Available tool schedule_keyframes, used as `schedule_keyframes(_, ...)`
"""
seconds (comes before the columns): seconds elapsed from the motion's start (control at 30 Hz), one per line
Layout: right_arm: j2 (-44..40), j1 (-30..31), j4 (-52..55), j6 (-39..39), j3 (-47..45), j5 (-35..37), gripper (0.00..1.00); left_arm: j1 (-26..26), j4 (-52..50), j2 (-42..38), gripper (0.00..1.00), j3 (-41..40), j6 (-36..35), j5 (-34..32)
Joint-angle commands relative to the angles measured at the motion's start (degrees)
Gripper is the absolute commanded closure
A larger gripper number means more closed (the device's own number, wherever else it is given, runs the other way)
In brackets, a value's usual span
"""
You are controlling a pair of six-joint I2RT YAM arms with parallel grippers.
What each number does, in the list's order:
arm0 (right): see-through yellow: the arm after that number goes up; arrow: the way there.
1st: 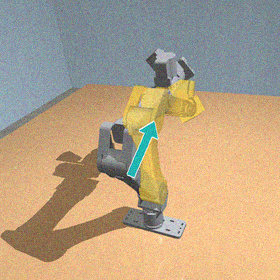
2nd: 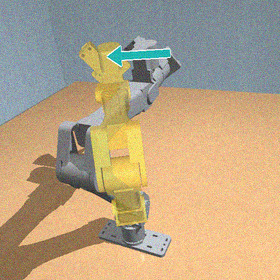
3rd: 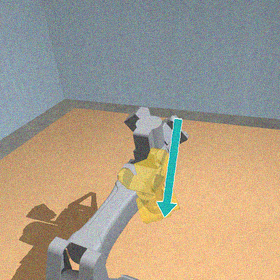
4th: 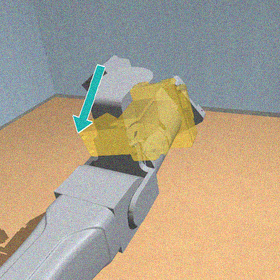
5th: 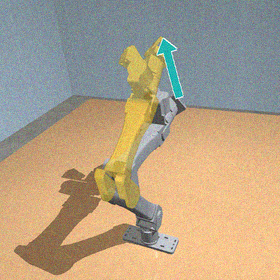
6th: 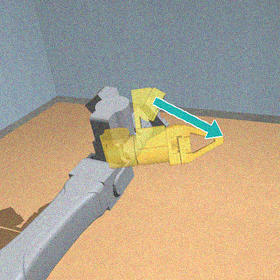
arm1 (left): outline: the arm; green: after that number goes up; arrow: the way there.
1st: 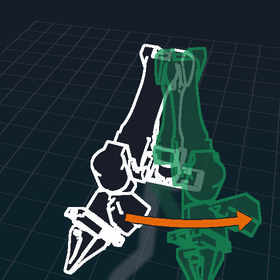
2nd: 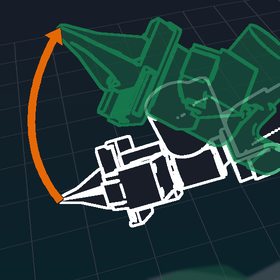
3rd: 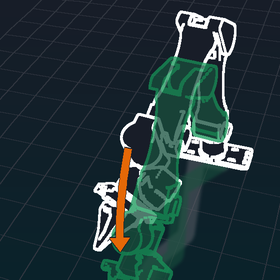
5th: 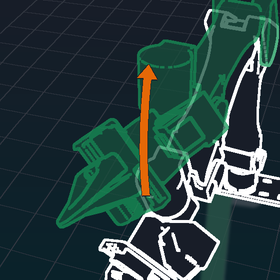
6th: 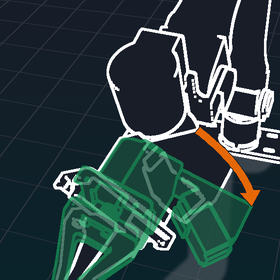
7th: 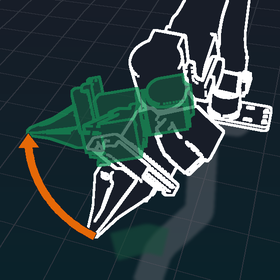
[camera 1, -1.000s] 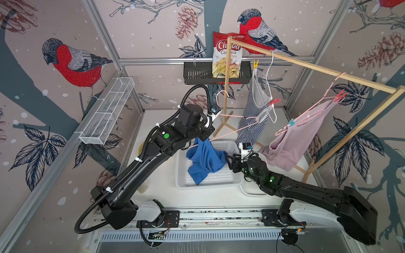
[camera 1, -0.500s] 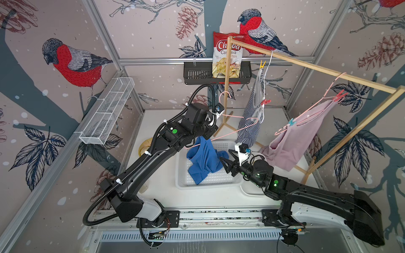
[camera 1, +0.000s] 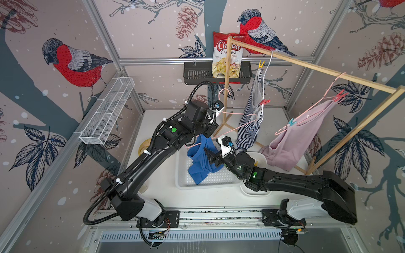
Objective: Remove the clothespins securing tank tops to the hanger
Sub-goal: Remove the tank top from the hanger.
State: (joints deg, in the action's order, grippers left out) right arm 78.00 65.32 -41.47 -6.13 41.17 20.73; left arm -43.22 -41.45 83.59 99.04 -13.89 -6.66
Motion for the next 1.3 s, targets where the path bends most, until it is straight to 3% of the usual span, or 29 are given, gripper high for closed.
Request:
schedule_keyframes(0.0, 1.4, -0.2, -4.8, 0.5, 0.6, 3.2, 0.20, 0.0, -0.1, -0.4, 1.00, 0.6, 0.7, 0.1)
schedule_keyframes(0.17, 4.7, -0.4, -4.0, 0.6, 3.7, -0.7, 0.28, 0.1, 0.0, -0.1, 1.00, 0.7, 0.8, 0.0)
schedule_keyframes(0.33, 5.6, 0.1, -2.8, 0.8, 4.6, -3.8, 0.80, 0.2, -0.5, 0.2, 1.00, 1.0, 1.2, 0.4)
schedule_keyframes(0.43, 5.2, 0.8, -2.8, 1.0, 4.6, -4.1, 0.97, 0.6, 0.1, 0.0, 1.00, 0.4, 1.9, 0.4)
schedule_keyframes(0.77, 4.6, 6.9, -0.8, 5.9, 8.0, -6.1, 1.00, 3.5, 4.2, 0.5, 1.00, -0.4, 6.2, 3.5)
schedule_keyframes(1.03, 10.7, 10.3, 3.6, 8.4, 16.4, -12.6, 1.00, 3.7, 12.5, -2.8, 1.00, -5.2, 8.7, 4.9)
schedule_keyframes(1.27, 12.4, 12.8, 5.9, 9.0, 16.5, -12.3, 1.00, 3.6, 18.8, -7.8, 1.00, -10.5, 9.8, 1.1)
